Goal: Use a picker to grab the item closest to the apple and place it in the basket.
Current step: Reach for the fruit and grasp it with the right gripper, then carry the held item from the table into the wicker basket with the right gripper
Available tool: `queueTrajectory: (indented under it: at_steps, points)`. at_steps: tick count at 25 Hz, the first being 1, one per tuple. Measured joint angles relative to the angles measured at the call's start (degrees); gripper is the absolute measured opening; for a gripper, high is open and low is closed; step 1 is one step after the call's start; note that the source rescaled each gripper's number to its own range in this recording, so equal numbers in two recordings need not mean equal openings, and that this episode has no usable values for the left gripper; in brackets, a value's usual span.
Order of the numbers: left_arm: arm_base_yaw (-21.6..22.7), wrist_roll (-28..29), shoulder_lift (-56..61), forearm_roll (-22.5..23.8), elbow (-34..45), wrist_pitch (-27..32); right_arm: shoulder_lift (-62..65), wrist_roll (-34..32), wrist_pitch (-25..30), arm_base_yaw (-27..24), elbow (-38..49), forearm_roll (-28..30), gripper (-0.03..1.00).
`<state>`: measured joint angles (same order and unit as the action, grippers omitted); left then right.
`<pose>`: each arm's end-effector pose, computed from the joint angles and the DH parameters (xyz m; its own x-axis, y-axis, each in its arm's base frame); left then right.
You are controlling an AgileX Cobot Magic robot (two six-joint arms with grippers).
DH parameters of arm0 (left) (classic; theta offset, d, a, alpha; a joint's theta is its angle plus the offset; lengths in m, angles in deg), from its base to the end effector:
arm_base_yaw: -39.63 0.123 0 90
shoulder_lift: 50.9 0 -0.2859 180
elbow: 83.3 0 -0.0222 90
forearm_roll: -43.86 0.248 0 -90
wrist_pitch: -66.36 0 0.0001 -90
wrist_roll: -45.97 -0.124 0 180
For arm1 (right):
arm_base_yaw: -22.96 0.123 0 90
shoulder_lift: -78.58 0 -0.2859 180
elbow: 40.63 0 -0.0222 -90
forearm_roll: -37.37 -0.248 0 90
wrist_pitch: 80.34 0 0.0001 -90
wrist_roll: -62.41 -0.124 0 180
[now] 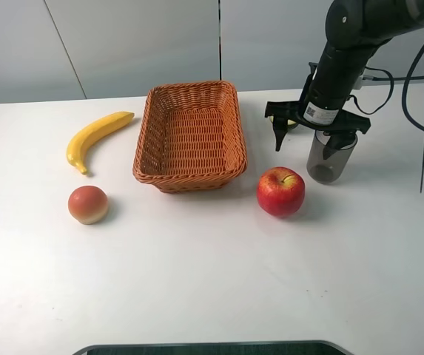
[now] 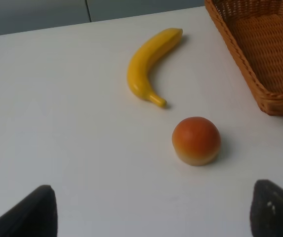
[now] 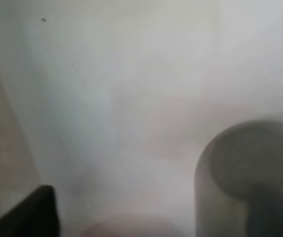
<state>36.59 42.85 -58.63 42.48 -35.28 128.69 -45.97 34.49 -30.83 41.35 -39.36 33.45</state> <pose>0.0184 -0.0036 0.2610 -0.4664 0.0681 -0.8820 0.0921 0.9954 0.0281 0.3646 0.1280 0.1079 -0.9769 0.2088 -0.0449 0.2045 0.9750 0.0865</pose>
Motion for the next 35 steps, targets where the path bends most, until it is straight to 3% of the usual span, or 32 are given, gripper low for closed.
queueTrajectory:
  at_steps: [2,5,7,27,35]
  points:
    - [0.0,0.0,0.0,0.0,0.0,0.0,0.0,-0.58,-0.1,0.25,0.0,0.0,0.65]
    - [0.0,0.0,0.0,0.0,0.0,0.0,0.0,-1.84,-0.1,0.25,0.0,0.0,0.14]
    - [0.0,0.0,0.0,0.0,0.0,0.0,0.14,-2.98,0.02,0.25,-0.24,0.4,0.01]
    - [0.0,0.0,0.0,0.0,0.0,0.0,0.01,-4.99,0.27,0.36,-0.39,0.53,0.0]
    - [0.0,0.0,0.0,0.0,0.0,0.0,2.03,-1.11,2.64,0.36,-0.29,0.42,0.0]
